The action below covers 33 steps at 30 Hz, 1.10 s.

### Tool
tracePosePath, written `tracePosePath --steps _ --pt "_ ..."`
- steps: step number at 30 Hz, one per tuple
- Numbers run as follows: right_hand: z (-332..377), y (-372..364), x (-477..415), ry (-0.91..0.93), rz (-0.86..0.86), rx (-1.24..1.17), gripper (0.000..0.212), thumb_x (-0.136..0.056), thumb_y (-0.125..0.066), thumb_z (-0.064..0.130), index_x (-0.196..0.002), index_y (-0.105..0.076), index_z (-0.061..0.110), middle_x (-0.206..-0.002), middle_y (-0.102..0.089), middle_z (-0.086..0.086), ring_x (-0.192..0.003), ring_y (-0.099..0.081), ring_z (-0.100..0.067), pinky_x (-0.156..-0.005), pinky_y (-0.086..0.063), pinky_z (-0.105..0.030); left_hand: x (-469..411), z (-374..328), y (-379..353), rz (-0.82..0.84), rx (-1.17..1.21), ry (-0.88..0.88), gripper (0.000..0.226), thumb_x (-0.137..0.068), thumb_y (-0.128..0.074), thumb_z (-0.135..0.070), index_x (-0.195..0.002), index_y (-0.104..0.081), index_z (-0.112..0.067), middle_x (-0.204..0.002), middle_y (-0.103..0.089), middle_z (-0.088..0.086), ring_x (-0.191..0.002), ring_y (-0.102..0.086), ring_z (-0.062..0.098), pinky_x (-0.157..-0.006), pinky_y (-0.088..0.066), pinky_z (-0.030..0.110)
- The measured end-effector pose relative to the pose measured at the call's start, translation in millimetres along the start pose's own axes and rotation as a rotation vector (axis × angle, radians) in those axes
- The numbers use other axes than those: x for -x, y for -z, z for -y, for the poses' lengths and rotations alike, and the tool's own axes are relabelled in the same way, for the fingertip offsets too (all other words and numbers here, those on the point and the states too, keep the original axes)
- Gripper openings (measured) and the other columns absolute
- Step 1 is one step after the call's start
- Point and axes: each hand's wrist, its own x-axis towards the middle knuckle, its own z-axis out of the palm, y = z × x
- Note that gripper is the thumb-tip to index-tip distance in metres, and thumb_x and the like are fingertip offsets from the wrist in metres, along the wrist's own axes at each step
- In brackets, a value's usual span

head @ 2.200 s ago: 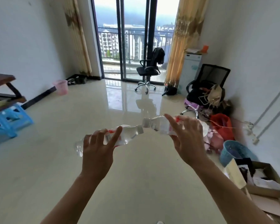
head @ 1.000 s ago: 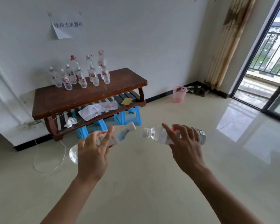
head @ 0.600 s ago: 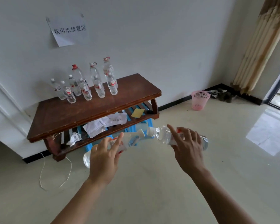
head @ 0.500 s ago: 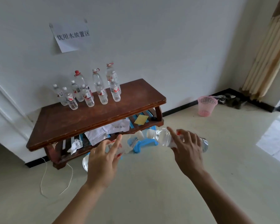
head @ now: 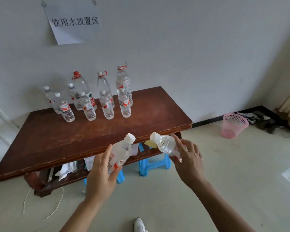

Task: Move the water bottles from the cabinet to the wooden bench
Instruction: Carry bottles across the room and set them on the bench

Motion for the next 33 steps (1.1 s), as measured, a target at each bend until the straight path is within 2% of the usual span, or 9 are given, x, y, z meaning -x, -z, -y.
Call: tracePosePath --steps 3,6,12,15,17,20,25,29,33 --pt "-10.2 -33.5 -67.7 -0.078 0.022 -0.068 0.080 -0.087 -0.080 0.026 -0.154 -0.038 0.036 -0.130 -0.055 -0.001 -0.112 -0.049 -0.026 -0.086 -0.048 -0.043 -72.9 36.6 -30.6 0.022 0.053 0.048 0.078 -0.087 -0.070 -0.045 -0.153 -0.037 -0.021 -0.119 -0.053 0.004 -0.102 -0.061 0.016 -0.068 -0.048 0.023" --pt "-17.1 -50.4 -127.3 -0.136 -0.002 -0.173 0.078 -0.088 -0.078 0.028 -0.154 -0.038 0.033 -0.124 -0.053 0.004 -0.105 -0.045 -0.019 -0.081 -0.040 -0.033 -145.5 54.6 -53.5 0.009 0.088 0.031 0.086 -0.085 -0.064 -0.061 -0.154 -0.033 -0.020 -0.121 -0.054 0.004 -0.105 -0.055 0.008 -0.071 -0.048 0.024" --pt "-46.8 -82.9 -215.2 -0.290 -0.039 -0.341 0.074 -0.084 -0.081 0.029 -0.148 -0.044 0.029 -0.133 -0.055 -0.002 -0.116 -0.050 -0.019 -0.093 -0.046 -0.039 -263.3 72.2 -106.1 0.021 0.129 0.031 0.084 -0.077 -0.086 -0.033 -0.145 -0.043 -0.009 -0.128 -0.057 0.008 -0.115 -0.057 0.018 -0.083 -0.050 0.030" --pt "-72.2 -108.8 -256.8 -0.338 0.005 -0.371 0.074 -0.079 -0.078 0.042 -0.145 -0.045 0.034 -0.131 -0.057 0.002 -0.120 -0.052 -0.024 -0.097 -0.049 -0.047 -300.0 81.6 -146.5 0.060 0.166 0.068 0.071 -0.075 -0.088 -0.029 -0.133 -0.049 -0.013 -0.117 -0.056 0.004 -0.105 -0.060 0.021 -0.080 -0.055 0.039" --pt "-91.6 -128.3 -283.4 -0.348 0.045 -0.351 0.075 -0.080 -0.081 0.034 -0.145 -0.044 0.035 -0.133 -0.057 0.002 -0.121 -0.051 -0.023 -0.096 -0.048 -0.046 -315.7 87.9 -176.0 0.080 0.184 0.118 0.069 -0.073 -0.089 -0.026 -0.126 -0.045 -0.017 -0.113 -0.056 0.004 -0.099 -0.063 0.025 -0.078 -0.055 0.040" --pt "-105.8 -151.1 -322.0 -0.314 0.107 -0.281 0.078 -0.080 -0.085 0.030 -0.145 -0.041 0.034 -0.135 -0.056 0.002 -0.119 -0.052 -0.019 -0.090 -0.048 -0.038 -334.3 90.8 -207.7 0.085 0.195 0.189 0.067 -0.072 -0.088 -0.034 -0.121 -0.047 -0.016 -0.111 -0.062 0.002 -0.098 -0.064 0.023 -0.077 -0.050 0.034" --pt "-140.0 -194.8 -430.1 -0.261 0.218 -0.336 0.078 -0.078 -0.087 0.027 -0.141 -0.041 0.028 -0.136 -0.055 0.004 -0.119 -0.054 -0.017 -0.094 -0.053 -0.042 -403.3 92.6 -267.3 0.095 0.103 0.359 0.066 -0.069 -0.090 -0.039 -0.118 -0.050 -0.020 -0.107 -0.061 -0.008 -0.097 -0.065 0.019 -0.071 -0.043 0.027" --pt "-153.1 -234.6 -513.3 -0.210 0.291 -0.386 0.079 -0.078 -0.087 0.025 -0.136 -0.035 0.025 -0.132 -0.052 0.003 -0.112 -0.057 -0.015 -0.084 -0.051 -0.031 -459.9 96.2 -298.7 0.065 0.050 0.462 0.065 -0.071 -0.088 -0.038 -0.119 -0.049 -0.017 -0.104 -0.061 -0.005 -0.089 -0.065 0.023 -0.073 -0.054 0.039" --pt "-152.2 -272.9 -565.4 -0.180 0.386 -0.442 0.077 -0.079 -0.087 0.026 -0.133 -0.031 0.023 -0.129 -0.052 0.002 -0.103 -0.058 -0.014 -0.072 -0.043 -0.014 -487.7 105.6 -318.3 0.035 0.048 0.558 0.068 -0.076 -0.085 -0.039 -0.126 -0.043 -0.022 -0.116 -0.059 -0.008 -0.102 -0.065 0.021 -0.080 -0.058 0.048"
